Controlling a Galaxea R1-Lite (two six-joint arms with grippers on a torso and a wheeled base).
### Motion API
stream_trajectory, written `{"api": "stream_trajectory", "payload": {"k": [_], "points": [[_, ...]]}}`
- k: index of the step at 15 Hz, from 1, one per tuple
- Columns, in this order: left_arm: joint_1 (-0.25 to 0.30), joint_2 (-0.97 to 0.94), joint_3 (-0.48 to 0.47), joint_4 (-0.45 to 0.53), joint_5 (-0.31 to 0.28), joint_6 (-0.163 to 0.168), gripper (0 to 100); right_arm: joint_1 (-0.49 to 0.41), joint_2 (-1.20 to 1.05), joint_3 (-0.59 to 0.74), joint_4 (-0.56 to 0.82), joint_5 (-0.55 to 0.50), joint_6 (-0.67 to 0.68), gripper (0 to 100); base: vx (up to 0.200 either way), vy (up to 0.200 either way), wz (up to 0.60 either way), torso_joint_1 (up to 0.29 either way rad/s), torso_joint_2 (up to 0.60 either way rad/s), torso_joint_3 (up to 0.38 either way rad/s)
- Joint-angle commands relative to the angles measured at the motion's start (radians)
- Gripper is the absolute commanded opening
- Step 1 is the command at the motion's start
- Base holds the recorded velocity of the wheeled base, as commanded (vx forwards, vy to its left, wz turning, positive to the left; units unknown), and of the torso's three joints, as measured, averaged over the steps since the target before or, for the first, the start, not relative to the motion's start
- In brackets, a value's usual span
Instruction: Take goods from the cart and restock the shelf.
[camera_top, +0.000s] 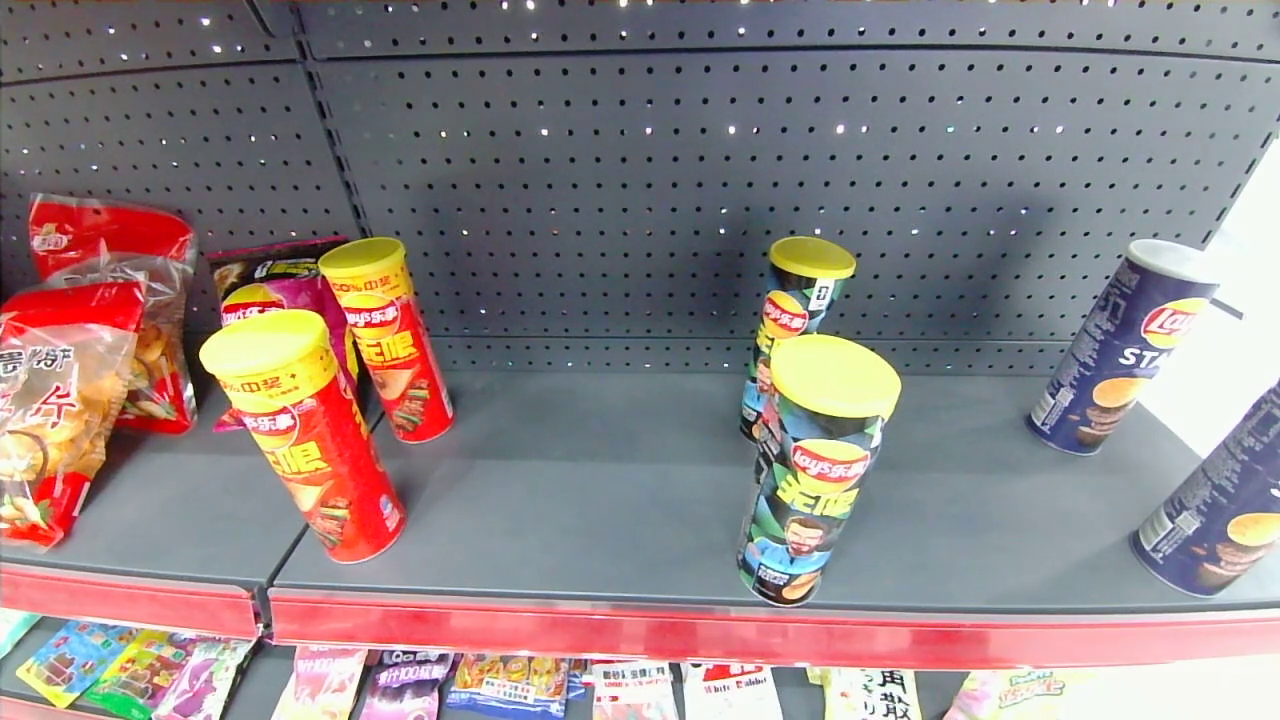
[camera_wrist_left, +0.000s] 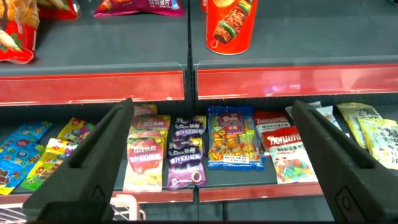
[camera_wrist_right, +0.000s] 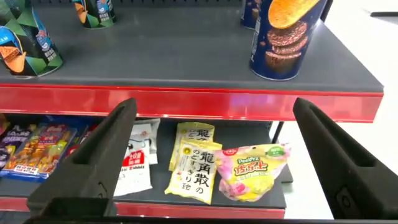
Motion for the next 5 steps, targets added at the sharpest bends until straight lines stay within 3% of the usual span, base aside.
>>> {"api": "stream_trajectory", "payload": {"k": [1,5], "points": [[0.000,0.002,0.000,0.000,0.001,0.000,100,0.000,0.001,0.000,0.001,0.001,0.003,100,0.000,0.000,0.00,0.000,0.00,0.000],[0.000,0.002,0.000,0.000,0.001,0.000,100,0.000,0.001,0.000,0.001,0.001,0.003,100,0.000,0.000,0.00,0.000,0.00,0.000]]}}
